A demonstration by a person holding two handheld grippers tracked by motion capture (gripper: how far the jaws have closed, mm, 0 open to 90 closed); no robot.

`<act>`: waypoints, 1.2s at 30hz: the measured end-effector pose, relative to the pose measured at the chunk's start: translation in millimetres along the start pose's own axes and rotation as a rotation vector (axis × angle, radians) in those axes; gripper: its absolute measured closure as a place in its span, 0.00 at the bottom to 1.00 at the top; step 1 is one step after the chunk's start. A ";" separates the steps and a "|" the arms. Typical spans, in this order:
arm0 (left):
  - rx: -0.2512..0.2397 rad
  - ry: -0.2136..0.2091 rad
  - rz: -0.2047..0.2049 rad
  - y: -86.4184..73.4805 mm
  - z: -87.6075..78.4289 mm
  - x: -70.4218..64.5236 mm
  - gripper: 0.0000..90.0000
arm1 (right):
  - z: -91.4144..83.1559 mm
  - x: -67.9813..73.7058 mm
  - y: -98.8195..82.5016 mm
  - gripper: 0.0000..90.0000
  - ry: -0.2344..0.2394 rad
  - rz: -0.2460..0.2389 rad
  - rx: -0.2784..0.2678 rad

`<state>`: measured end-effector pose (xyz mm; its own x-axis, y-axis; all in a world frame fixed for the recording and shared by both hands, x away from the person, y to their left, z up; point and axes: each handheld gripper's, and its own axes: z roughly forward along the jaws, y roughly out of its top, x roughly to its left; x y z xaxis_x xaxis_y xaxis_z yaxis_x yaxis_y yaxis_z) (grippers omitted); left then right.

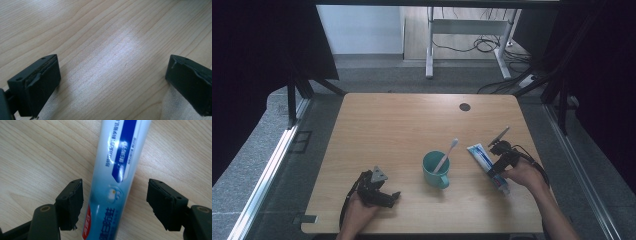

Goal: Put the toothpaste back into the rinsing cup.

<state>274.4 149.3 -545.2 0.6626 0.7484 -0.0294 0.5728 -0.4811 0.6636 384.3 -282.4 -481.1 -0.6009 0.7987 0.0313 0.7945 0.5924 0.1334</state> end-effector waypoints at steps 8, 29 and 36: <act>0.000 -0.001 -0.001 0.0 0.0 -0.1 0.00 | 10.6 3.8 16.3 0.35 -0.021 -0.003 0.074; 0.002 -0.001 0.001 0.0 -0.1 0.1 0.00 | 22.5 2.5 30.1 0.54 -0.023 0.035 0.151; 0.002 -0.001 0.002 0.0 -0.1 0.1 0.00 | 16.8 0.6 27.8 0.70 -0.017 0.019 0.130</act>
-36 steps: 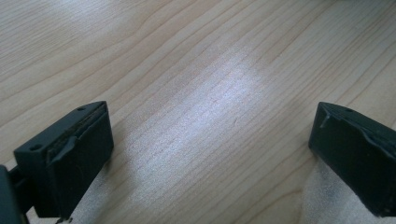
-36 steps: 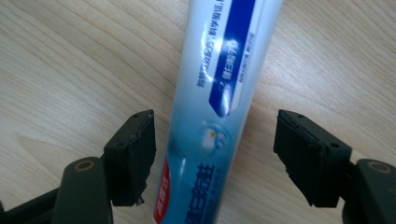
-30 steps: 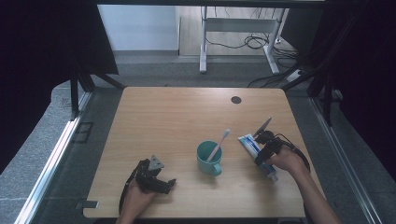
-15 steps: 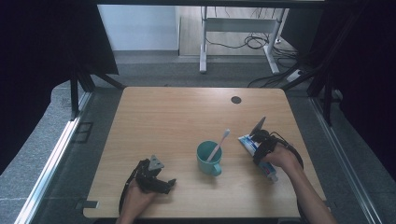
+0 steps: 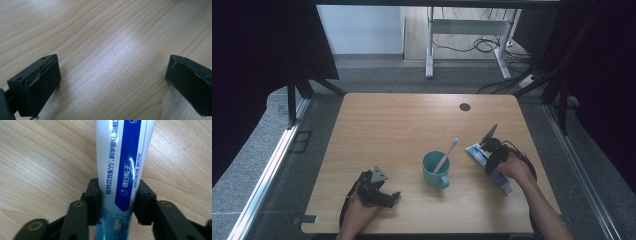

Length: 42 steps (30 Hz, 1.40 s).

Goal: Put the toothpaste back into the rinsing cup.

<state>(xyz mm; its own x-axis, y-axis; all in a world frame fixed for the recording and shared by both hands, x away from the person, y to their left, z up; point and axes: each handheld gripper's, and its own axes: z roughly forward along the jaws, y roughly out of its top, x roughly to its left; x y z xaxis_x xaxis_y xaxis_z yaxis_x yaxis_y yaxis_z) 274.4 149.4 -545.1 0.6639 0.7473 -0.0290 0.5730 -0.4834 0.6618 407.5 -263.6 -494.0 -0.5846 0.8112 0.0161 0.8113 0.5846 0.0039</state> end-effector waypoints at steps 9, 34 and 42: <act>0.000 0.000 0.000 0.0 0.0 0.0 0.00 | -4.2 -1.9 -5.8 0.77 0.003 -0.014 -0.045; -0.002 0.000 -0.002 0.0 0.1 -0.2 0.00 | -30.2 5.5 -23.0 0.78 0.011 -0.035 -0.226; -0.002 0.001 -0.001 0.0 0.1 -0.1 0.00 | -34.9 7.3 -29.7 0.78 0.004 -0.043 -0.281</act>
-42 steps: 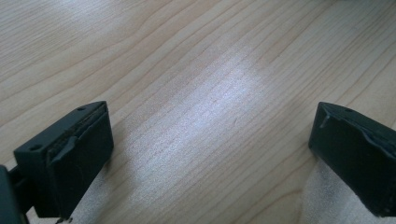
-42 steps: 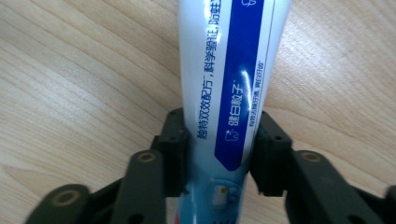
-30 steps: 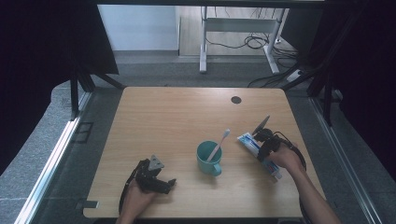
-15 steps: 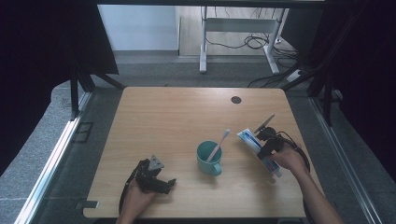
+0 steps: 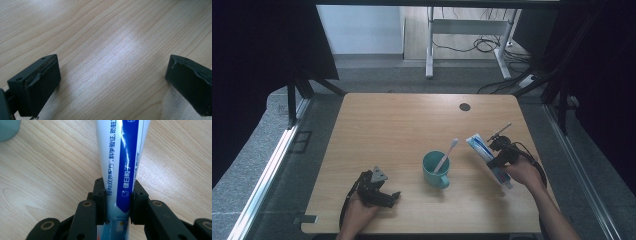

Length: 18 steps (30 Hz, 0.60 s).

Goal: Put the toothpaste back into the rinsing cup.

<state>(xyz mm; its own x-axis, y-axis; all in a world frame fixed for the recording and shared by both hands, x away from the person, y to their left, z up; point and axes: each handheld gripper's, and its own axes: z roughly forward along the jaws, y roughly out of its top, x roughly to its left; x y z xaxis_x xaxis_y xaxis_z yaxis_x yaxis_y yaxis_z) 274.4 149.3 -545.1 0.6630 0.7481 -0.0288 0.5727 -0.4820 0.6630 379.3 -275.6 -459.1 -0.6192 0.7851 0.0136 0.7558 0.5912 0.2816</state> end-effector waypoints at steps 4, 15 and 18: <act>0.000 -0.001 -0.002 0.0 0.0 -0.1 0.00 | -3.0 2.4 -3.1 0.78 0.004 -0.004 -0.023; 0.000 -0.001 -0.002 0.0 0.0 -0.1 0.00 | -14.1 9.7 -14.1 0.79 0.013 -0.022 -0.112; 0.000 -0.001 -0.002 0.0 0.0 -0.1 0.00 | -17.7 11.4 -17.3 0.79 0.018 -0.026 -0.139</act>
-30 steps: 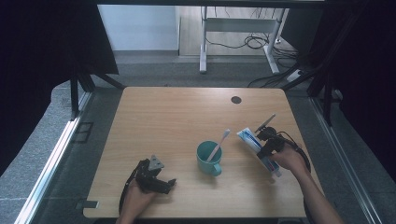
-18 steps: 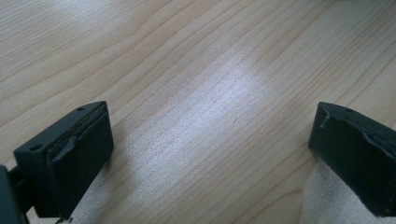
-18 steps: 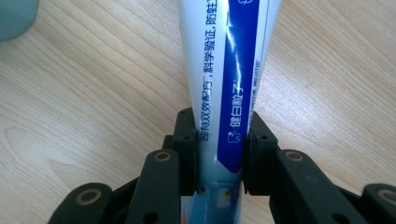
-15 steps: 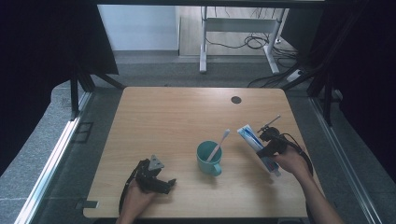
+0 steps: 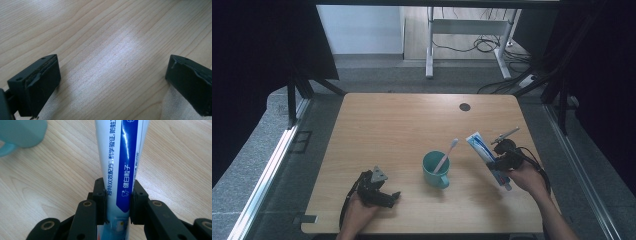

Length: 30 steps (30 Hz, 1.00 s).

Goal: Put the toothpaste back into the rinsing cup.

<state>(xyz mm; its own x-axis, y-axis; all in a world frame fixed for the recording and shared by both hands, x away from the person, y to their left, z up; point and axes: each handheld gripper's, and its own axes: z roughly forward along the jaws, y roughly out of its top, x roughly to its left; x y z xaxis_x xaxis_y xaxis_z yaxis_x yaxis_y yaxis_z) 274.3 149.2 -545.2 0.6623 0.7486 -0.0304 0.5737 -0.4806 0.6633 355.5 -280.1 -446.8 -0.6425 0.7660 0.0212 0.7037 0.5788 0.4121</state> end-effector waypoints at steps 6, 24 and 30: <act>0.002 0.000 0.002 0.0 -0.1 0.1 0.00 | -6.0 2.8 -6.8 0.79 0.004 -0.001 -0.049; 0.000 0.000 0.002 0.0 0.0 0.1 0.00 | -27.7 13.1 -22.0 0.79 0.022 -0.009 -0.204; -0.001 0.000 0.001 0.0 0.0 0.1 0.00 | -34.1 17.8 -26.0 0.79 0.031 -0.013 -0.259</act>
<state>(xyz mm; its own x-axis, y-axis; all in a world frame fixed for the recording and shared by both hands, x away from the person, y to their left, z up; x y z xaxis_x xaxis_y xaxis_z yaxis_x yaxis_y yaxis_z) 274.4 149.3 -545.2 0.6629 0.7481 -0.0292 0.5725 -0.4813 0.6637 315.4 -291.1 -426.0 -0.6628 0.7477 0.0410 0.5968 0.4944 0.6319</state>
